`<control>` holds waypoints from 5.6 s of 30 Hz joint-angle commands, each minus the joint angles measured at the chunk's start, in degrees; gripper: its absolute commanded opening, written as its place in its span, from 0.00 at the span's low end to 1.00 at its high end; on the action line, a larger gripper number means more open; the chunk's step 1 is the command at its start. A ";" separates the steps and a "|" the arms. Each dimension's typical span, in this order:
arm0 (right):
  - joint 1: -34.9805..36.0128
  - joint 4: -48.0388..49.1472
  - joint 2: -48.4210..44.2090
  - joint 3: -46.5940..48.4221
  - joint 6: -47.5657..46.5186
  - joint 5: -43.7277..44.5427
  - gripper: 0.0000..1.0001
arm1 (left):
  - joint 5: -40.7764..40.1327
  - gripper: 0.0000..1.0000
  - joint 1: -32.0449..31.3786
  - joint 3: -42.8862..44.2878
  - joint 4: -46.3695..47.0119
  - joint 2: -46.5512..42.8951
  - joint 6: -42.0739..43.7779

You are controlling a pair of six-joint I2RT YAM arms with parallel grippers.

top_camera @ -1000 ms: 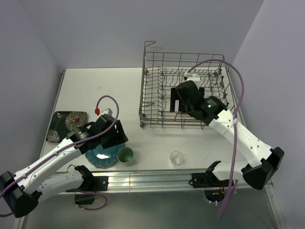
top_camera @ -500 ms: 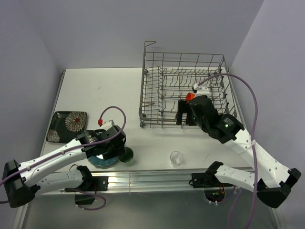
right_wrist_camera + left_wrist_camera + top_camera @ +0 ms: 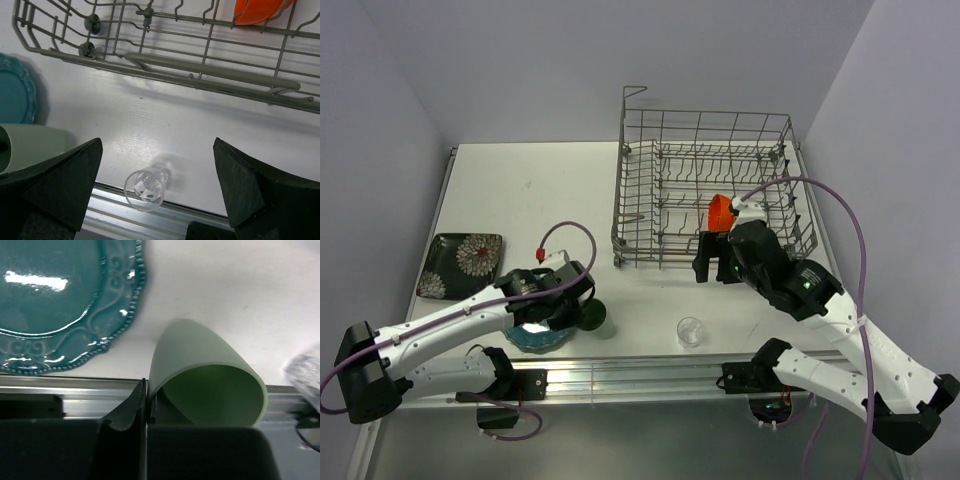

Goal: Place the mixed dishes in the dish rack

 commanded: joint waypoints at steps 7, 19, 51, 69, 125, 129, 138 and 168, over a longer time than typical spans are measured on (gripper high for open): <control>0.05 -0.41 -4.79 3.29 0.59 -10.41 1.00 | 7.79 0.00 -0.58 12.91 8.15 -8.26 5.12; -0.48 12.68 -14.37 -0.39 4.02 -38.63 1.00 | 33.93 0.00 -0.58 2.01 60.10 -16.19 7.68; -0.48 45.12 -20.08 -6.72 21.08 -61.32 0.93 | 42.28 0.00 -0.14 1.22 75.50 -7.93 5.74; -0.48 33.64 -18.68 -3.21 15.11 -53.35 0.00 | 40.36 0.87 -0.14 0.42 72.71 -8.97 6.61; -37.39 -20.27 53.13 58.06 -8.98 0.30 0.00 | 4.75 0.99 -0.14 5.26 28.31 -11.97 25.25; -39.41 -18.95 55.49 58.05 -9.34 -3.22 0.00 | 4.75 0.99 -0.14 5.17 28.48 -12.58 25.25; -40.29 -13.60 57.43 51.91 -9.42 -8.66 0.00 | 3.52 0.99 -0.14 5.44 27.69 -12.41 25.87; -44.60 -9.45 68.42 57.79 -9.07 -11.31 0.10 | 8.09 0.99 -0.14 3.41 31.82 -4.76 25.08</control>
